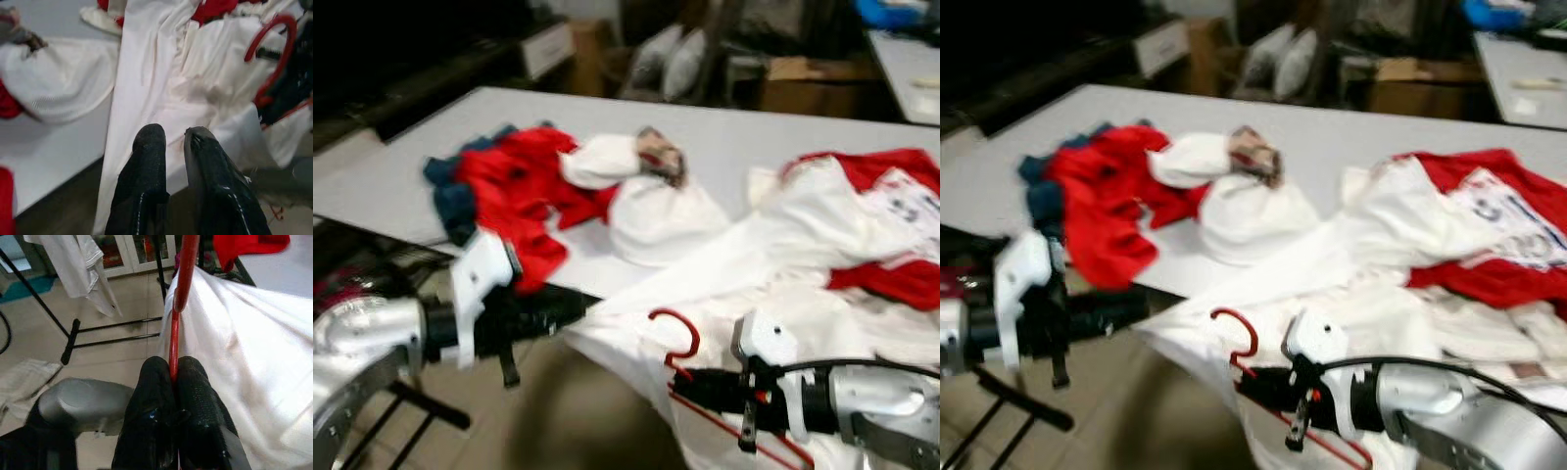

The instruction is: Hang hanger

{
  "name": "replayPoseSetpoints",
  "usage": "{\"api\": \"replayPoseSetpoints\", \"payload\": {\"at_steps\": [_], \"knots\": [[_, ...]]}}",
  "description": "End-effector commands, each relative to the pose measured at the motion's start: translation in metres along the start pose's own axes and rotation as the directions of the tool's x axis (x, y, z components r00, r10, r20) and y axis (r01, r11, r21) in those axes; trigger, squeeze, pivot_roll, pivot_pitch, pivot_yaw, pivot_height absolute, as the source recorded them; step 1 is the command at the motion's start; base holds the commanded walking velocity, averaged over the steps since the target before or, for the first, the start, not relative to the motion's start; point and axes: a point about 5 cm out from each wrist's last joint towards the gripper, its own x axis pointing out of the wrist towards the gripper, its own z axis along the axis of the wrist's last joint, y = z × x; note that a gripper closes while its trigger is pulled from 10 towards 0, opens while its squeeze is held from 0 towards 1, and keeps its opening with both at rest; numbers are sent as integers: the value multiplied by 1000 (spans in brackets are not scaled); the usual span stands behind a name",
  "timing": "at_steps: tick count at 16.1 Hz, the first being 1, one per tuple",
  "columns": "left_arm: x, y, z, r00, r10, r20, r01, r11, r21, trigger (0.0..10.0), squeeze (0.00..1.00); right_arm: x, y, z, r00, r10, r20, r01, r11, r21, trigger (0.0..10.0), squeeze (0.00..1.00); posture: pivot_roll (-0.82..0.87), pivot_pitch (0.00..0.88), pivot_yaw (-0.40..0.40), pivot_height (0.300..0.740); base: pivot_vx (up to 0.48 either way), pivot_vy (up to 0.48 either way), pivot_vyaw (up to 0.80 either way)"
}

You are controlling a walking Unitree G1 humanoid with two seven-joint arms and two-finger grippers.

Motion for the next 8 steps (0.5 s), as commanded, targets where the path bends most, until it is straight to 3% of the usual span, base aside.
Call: {"api": "replayPoseSetpoints", "payload": {"at_steps": [1, 8], "knots": [[1, 2, -8, 998, 39, -39, -39, 999, -1, 10000, 0, 3, 5, 2, 999, 17, 39, -17, 1000, -8, 10000, 0, 23, 8, 90, 740, 0, 0, 800], [11, 8, -7, 997, 82, 11, -82, 997, 15, 10000, 0, 4, 7, -7, 998, -7, 55, 6, 1000, 18, 10000, 0, 25, 0, 97, 740, 0, 0, 800]]}}
